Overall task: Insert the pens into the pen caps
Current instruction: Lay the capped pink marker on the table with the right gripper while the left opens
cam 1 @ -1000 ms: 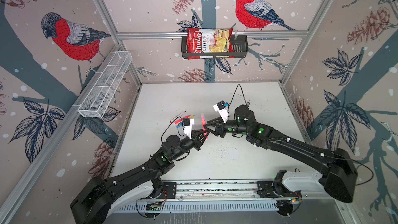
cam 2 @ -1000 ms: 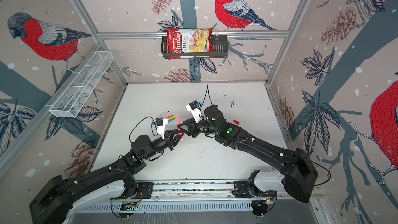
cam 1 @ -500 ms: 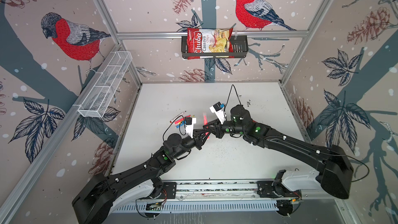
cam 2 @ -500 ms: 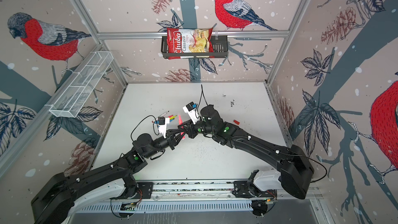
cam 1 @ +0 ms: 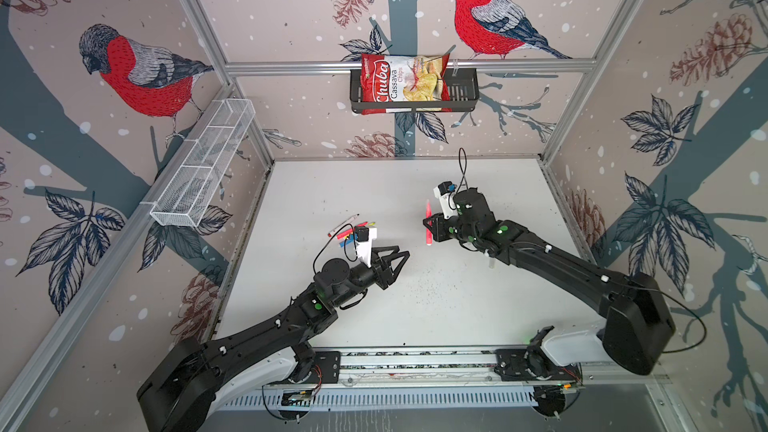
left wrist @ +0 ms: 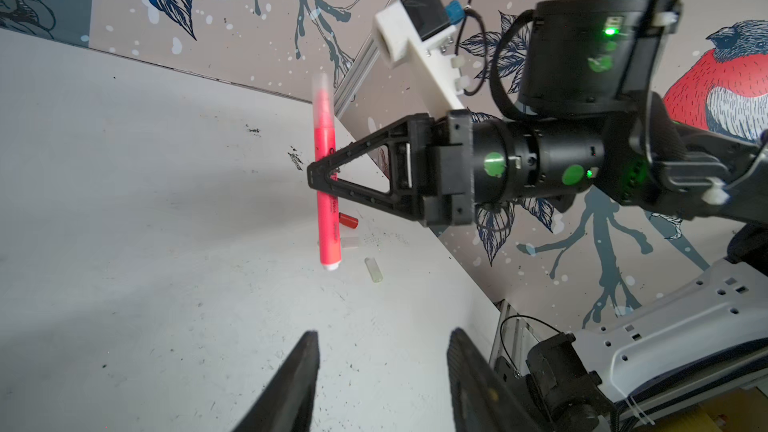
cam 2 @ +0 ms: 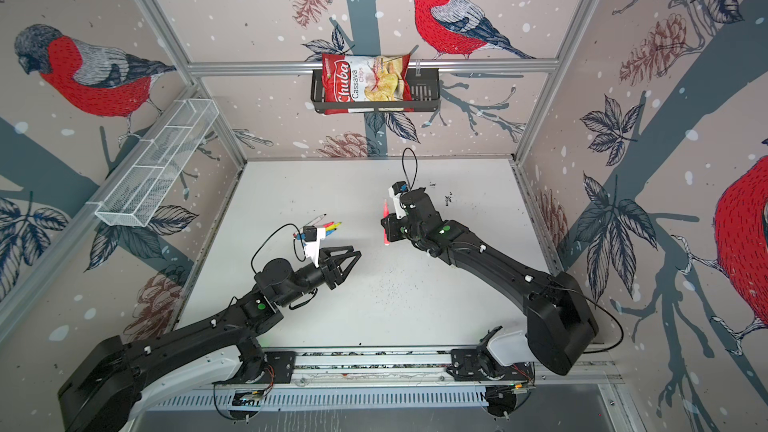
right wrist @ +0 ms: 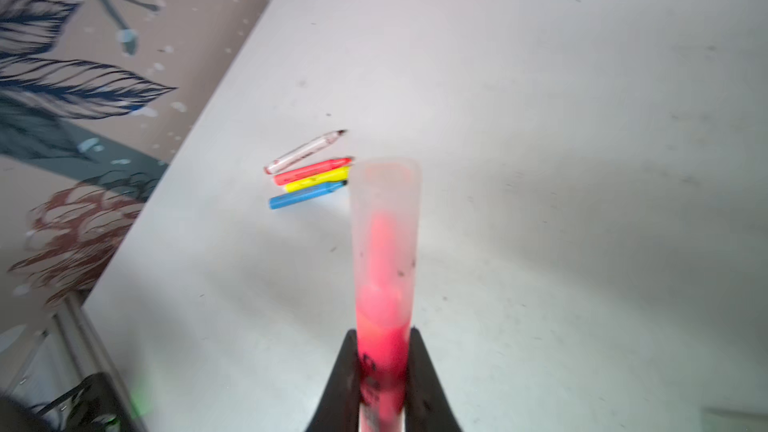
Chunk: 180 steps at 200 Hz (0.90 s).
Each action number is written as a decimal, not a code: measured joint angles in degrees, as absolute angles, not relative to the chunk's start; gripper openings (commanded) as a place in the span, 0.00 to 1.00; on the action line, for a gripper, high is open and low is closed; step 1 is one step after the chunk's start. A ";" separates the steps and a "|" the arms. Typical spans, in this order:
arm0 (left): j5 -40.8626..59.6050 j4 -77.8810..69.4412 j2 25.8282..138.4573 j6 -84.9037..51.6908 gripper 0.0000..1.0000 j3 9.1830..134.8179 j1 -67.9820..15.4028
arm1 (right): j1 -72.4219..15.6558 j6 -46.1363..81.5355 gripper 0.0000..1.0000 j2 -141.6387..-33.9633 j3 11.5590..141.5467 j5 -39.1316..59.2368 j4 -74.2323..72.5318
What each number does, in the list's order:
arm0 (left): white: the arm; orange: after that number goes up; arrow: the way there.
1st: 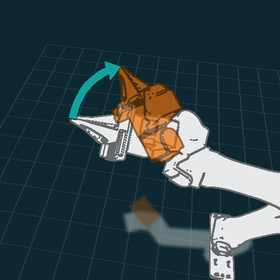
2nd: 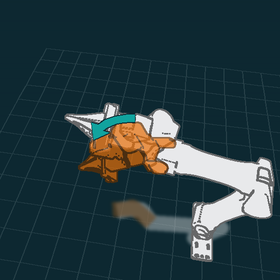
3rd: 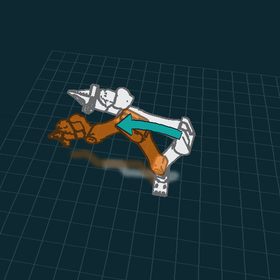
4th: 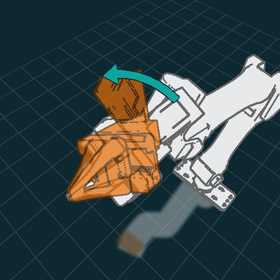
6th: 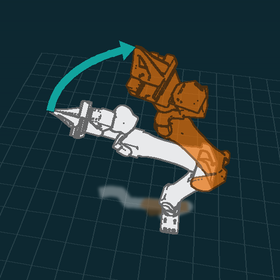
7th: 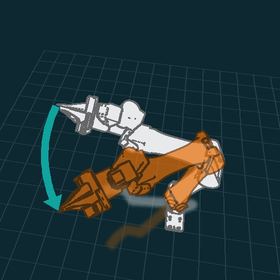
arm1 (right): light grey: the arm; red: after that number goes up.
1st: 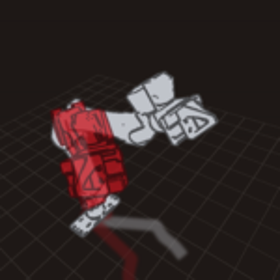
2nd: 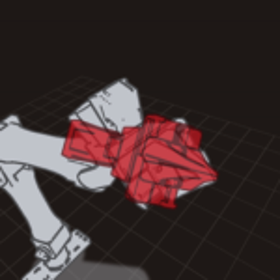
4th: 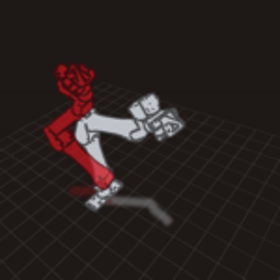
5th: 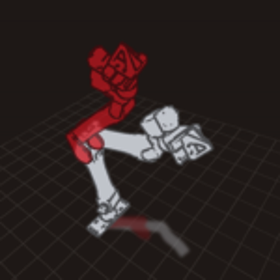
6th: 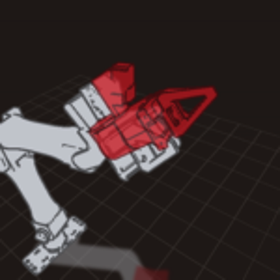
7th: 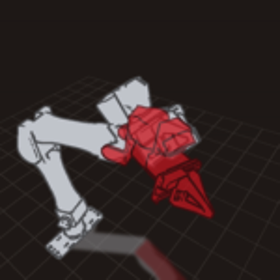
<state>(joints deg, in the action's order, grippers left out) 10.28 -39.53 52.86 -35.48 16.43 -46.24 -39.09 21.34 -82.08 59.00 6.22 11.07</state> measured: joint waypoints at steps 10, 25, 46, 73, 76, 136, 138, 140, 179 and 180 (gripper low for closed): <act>10.22 -39.46 52.51 -35.35 0.51 16.21 -46.24 | -37.15 21.32 0.09 -84.27 60.38 5.10 12.86; 10.07 -39.40 51.90 -35.00 0.51 15.99 -46.24 | -34.24 21.28 0.11 -88.53 63.64 4.16 16.38; 9.91 -39.05 51.18 -34.46 0.51 15.75 -46.24 | -32.05 21.12 0.12 -95.35 70.61 1.80 21.30; 8.99 -37.50 49.84 -34.13 0.51 15.73 -46.59 | -30.33 20.45 0.12 -105.38 81.87 -1.78 26.50; 8.88 -37.15 49.56 -34.06 0.51 15.73 -46.72 | -30.15 20.21 0.12 -106.48 83.02 -2.35 26.89; 5.78 -31.68 43.24 -32.60 0.51 15.38 -49.60 | -26.79 17.37 0.12 -123.92 102.37 -6.83 36.71; 5.72 -31.48 43.05 -32.58 0.51 15.33 -49.65 | -26.72 17.30 0.12 -124.18 102.67 -6.90 36.91; 5.63 -31.31 42.87 -32.60 0.51 15.29 -49.67 | -26.65 17.12 0.12 -124.53 103.07 -7.01 37.12; 3.88 -29.45 41.56 -32.56 0.51 14.87 -50.09 | -25.52 16.21 0.12 -130.45 111.37 -8.56 40.91; 3.88 -29.43 41.56 -32.56 0.51 14.87 -50.09 | -25.47 16.19 0.12 -130.65 111.63 -8.60 41.06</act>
<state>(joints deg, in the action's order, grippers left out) 3.88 -29.43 41.56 -32.56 14.87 -50.09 -25.47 16.19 -130.65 111.63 -8.60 41.06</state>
